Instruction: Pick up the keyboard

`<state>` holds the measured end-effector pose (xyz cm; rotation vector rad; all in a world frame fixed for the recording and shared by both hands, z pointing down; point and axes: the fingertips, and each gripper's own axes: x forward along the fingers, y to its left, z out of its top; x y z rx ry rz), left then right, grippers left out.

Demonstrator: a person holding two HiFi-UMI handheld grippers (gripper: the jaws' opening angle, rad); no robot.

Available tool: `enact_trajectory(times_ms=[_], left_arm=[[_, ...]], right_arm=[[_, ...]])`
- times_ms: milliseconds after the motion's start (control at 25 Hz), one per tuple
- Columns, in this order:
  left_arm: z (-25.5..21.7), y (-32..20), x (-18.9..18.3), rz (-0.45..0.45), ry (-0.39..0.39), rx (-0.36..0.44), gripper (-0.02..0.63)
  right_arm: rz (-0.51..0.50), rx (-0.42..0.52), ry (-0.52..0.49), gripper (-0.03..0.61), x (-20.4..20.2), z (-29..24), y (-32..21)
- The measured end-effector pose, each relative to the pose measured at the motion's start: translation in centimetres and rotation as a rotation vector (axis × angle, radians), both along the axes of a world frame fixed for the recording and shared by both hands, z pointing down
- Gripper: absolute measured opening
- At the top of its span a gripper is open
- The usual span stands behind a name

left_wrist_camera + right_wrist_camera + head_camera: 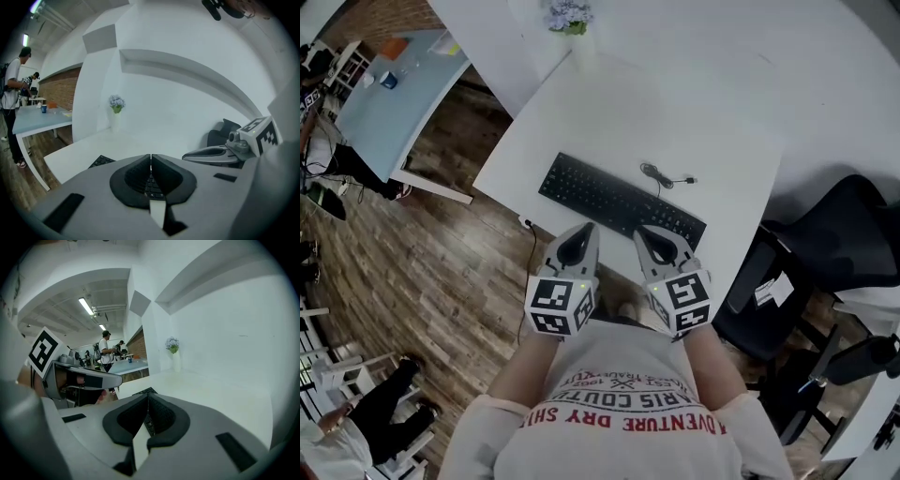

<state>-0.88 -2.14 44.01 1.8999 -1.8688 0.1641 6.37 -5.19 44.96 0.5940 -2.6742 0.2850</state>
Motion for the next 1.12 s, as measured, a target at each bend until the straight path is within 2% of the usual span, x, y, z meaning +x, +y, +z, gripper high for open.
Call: enact_trajectory(times_ms=[120,440,560,720,920,960,1000,1120], left_arm=[[0.7,-2.5,-2.2,0.044,0.005,-0.013,0.029],[3.1,-7.4,-6.5,0.230,0.025,-0.080,0.029],[4.4,-8.6,-7.3,0.281,0.040,-0.108,0.029],[6.5,-9.2,-7.5,0.300,0.089,-0.157,0.029],[9.1,-9.4,-7.1,0.266,0.164,-0.231,0.029],[9.7,-9.4,-7.0,0.251,0.179,-0.247,0.029],[10.2,-9.3,-6.8,0.233,0.191,-0.262,0.029],[11.7,-9.1,-6.3,0.174,0.212,-0.298,0.029]], right_arm=[[0.029,-0.010,0.032,0.025,-2.3,0.7,-2.3],[0.208,-0.058,0.095,0.025,-6.6,3.1,-6.6],[0.222,-0.071,0.126,0.025,-7.6,4.1,-7.6],[0.158,-0.112,0.185,0.025,-8.2,6.0,-8.5],[-0.021,-0.178,0.299,0.034,-9.0,8.9,-9.0],[-0.062,-0.193,0.326,0.073,-9.1,9.6,-8.9],[-0.103,-0.206,0.354,0.147,-9.1,10.2,-8.9],[-0.226,-0.221,0.442,0.178,-9.1,12.2,-8.8]])
